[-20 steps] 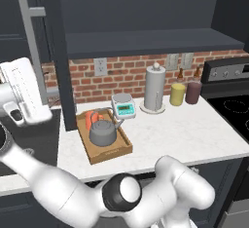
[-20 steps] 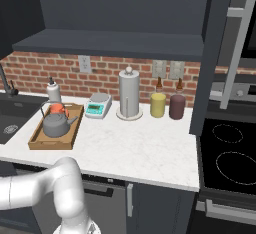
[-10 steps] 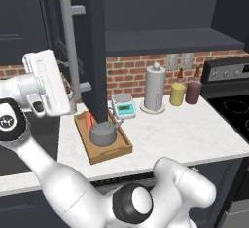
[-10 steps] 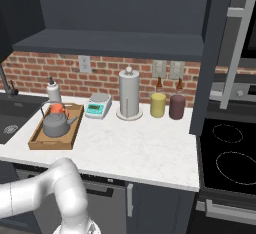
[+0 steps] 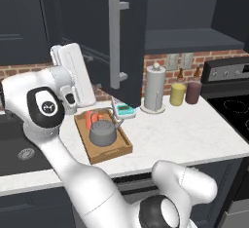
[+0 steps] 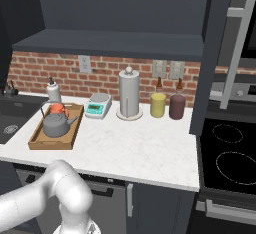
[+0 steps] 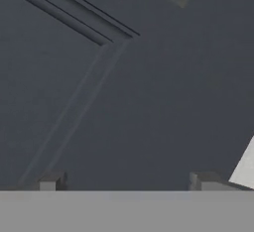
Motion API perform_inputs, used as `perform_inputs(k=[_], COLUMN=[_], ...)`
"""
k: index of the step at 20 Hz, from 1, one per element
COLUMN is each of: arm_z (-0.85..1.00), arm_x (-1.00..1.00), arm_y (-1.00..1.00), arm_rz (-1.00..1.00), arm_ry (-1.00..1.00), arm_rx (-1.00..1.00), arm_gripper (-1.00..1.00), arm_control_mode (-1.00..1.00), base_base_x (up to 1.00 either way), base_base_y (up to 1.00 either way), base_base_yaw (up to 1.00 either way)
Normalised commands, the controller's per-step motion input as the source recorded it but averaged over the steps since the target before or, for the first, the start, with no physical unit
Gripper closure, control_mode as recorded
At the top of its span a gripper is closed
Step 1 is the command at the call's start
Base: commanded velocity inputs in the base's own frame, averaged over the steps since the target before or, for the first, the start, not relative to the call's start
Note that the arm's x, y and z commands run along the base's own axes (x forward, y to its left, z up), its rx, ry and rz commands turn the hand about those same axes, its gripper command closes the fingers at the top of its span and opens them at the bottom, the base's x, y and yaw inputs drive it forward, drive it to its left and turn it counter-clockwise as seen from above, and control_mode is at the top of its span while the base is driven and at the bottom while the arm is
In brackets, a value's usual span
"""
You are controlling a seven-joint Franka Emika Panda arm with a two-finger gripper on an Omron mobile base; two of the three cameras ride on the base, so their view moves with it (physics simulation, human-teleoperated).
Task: Pick the kettle from the counter and place it on the tray. Then pick the mug from the cabinet and place it on the tray. Then close the cabinet doors.
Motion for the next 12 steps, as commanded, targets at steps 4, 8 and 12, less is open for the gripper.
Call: perform_inputs(k=[4, 8, 12], arm_z=[0.00, 0.00, 0.00], arm_x=[0.32, 0.40, 0.50], arm_y=[-0.66, -0.62, -0.56], arm_rz=[0.31, 0.38, 0.41], arm_ry=[-0.03, -0.02, -0.01], arm_rx=[0.09, 0.10, 0.10], arm_gripper=[-1.00, -1.00, -1.00], arm_control_mode=[-1.00, -1.00, -1.00], base_base_x=[0.00, 0.00, 0.00], base_base_y=[0.00, 0.00, 0.00], base_base_yaw=[0.00, 0.00, 0.00])
